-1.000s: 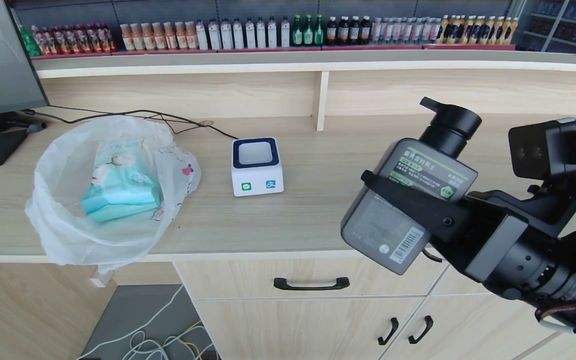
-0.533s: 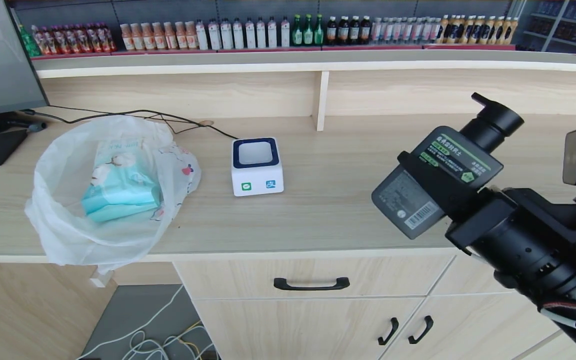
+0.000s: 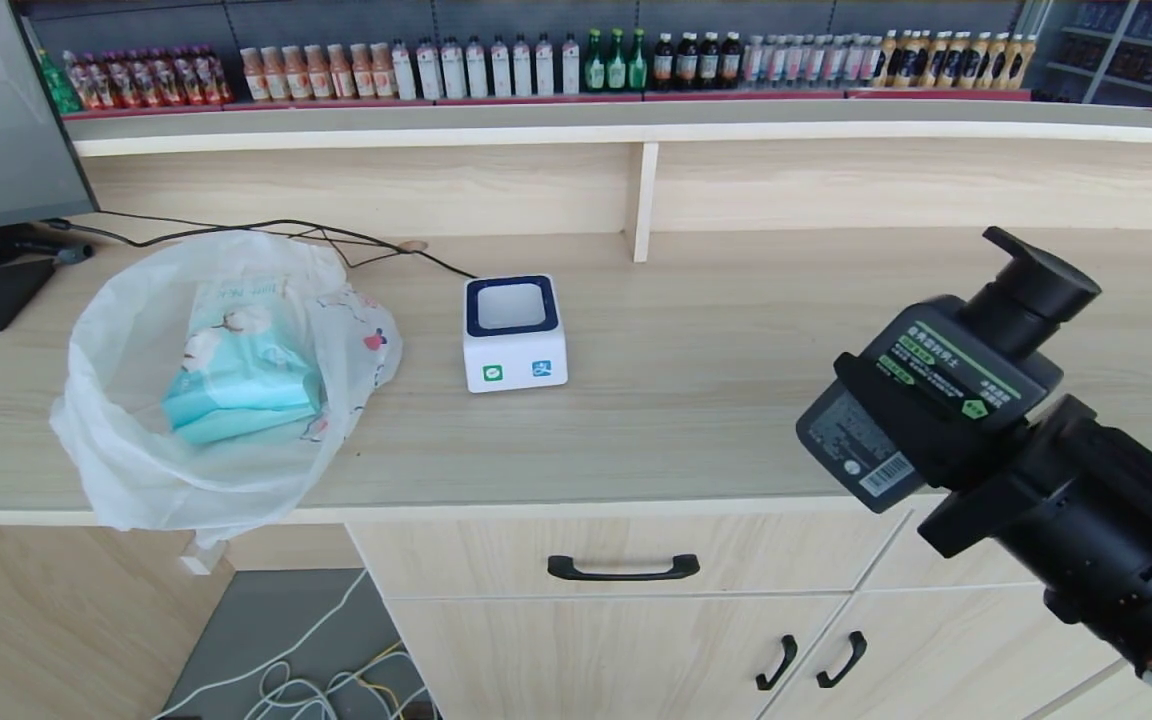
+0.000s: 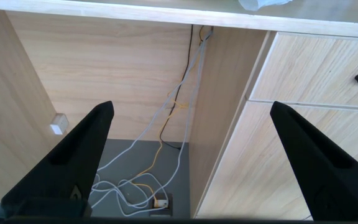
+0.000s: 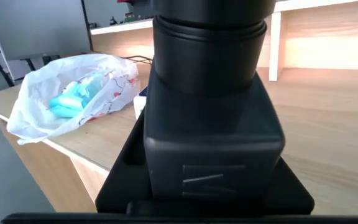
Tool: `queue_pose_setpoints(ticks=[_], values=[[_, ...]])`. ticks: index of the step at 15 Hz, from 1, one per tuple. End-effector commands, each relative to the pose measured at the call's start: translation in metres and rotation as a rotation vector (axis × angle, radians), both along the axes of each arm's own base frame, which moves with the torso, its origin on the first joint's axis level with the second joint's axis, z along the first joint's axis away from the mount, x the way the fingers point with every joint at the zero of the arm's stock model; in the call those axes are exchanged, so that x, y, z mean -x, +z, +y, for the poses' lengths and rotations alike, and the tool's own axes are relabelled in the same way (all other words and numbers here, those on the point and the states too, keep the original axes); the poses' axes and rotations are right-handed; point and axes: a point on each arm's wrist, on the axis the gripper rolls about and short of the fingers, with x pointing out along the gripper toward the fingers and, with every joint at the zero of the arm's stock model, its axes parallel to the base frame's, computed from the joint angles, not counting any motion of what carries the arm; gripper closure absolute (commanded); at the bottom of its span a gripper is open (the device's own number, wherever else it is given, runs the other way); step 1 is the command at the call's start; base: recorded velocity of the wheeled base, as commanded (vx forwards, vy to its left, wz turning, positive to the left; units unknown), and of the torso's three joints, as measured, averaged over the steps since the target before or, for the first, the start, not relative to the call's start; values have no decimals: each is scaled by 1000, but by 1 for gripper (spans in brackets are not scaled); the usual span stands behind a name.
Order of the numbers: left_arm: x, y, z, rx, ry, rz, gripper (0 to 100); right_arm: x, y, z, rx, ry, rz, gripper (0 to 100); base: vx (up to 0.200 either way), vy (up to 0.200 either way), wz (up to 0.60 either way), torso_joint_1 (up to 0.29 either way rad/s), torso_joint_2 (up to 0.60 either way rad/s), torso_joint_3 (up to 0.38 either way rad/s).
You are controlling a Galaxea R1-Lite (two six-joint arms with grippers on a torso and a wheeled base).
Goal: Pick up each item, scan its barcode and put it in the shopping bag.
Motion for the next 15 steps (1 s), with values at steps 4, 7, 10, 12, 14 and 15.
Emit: queue_pose_setpoints(ticks=[4,7,10,12,14,15], values=[[0,0,0,1,0,0,0,-10,-2,-28,41,-223,-14,100,0,0,0,0,0,0],[0,0,0,1,0,0,0,-38,11,-47,38,-377,-67,100,0,0,0,0,0,0],[0,0,0,3,0,0,0,-47,11,-43,40,-374,-66,100,0,133,0,2,2,0],[0,0,0,3,0,0,0,-56,12,-39,36,-373,-65,100,0,200,0,-3,2,5],[0,0,0,4,0,0,0,-59,12,-39,37,-376,-66,100,0,200,0,14,5,2],[0,0,0,4,0,0,0,-60,15,-38,30,-375,-76,100,0,200,0,-12,-2,7]])
